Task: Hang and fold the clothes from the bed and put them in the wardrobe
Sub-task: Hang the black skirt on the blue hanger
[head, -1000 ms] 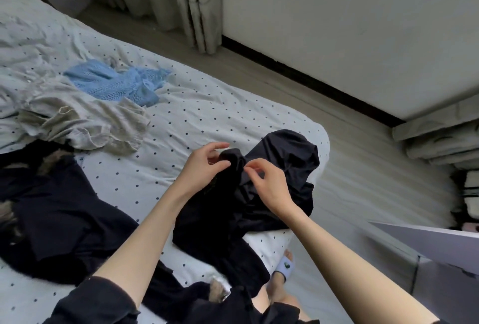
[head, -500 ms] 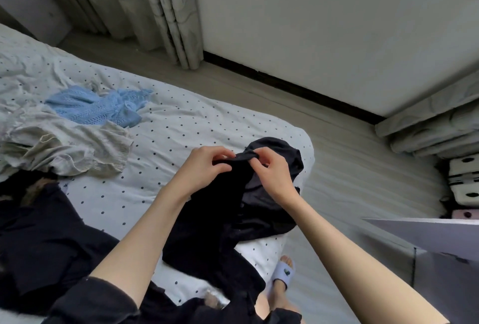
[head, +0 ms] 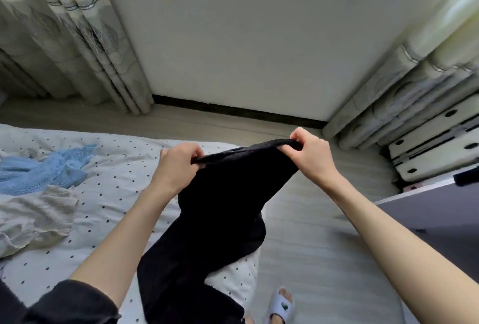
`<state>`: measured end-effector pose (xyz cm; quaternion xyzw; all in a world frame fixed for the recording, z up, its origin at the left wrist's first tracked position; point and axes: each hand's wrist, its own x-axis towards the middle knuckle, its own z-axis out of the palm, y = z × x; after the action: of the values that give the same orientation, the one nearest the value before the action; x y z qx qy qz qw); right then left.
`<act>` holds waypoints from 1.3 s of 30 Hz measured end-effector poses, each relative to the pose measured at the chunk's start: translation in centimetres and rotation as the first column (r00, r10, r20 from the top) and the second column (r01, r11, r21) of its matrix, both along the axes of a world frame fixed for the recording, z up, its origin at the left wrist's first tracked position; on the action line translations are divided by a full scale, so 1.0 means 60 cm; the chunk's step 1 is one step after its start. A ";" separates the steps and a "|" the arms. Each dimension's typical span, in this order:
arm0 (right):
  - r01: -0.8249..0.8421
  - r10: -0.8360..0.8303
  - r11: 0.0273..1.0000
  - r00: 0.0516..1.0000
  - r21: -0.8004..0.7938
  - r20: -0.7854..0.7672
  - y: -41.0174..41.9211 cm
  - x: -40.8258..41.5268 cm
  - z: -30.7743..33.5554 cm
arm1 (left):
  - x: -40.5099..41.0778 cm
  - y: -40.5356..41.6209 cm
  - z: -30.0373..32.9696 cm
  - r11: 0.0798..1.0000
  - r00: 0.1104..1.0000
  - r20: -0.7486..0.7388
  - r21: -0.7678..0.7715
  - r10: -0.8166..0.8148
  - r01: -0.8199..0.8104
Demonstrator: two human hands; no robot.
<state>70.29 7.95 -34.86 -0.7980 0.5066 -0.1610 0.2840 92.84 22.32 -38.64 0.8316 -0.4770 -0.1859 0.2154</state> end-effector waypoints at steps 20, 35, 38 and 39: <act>0.745 -0.719 0.656 0.666 -0.123 0.200 -0.033 -0.718 0.192 | -0.557 -0.285 0.193 0.963 0.770 -0.587 -0.073 -0.251 0.258; 0.817 -0.845 0.531 0.530 -0.226 -0.067 0.103 -1.069 0.230 | -0.950 -0.342 0.241 0.737 0.539 -0.587 -0.154 -0.604 0.658; 0.775 -0.839 0.543 0.488 -0.322 -0.240 0.120 -1.112 0.234 | -1.002 -0.364 0.247 0.637 0.500 -0.495 -0.151 -0.711 0.756; 0.770 -0.841 0.538 0.460 -0.344 -0.285 0.125 -1.129 0.236 | -1.023 -0.374 0.249 0.577 0.469 -0.437 -0.153 -0.768 0.802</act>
<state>2.55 15.44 -20.69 -0.4968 0.8561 -0.1426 -0.0095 31.46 -0.13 -23.72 0.4577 -0.7320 -0.4710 0.1813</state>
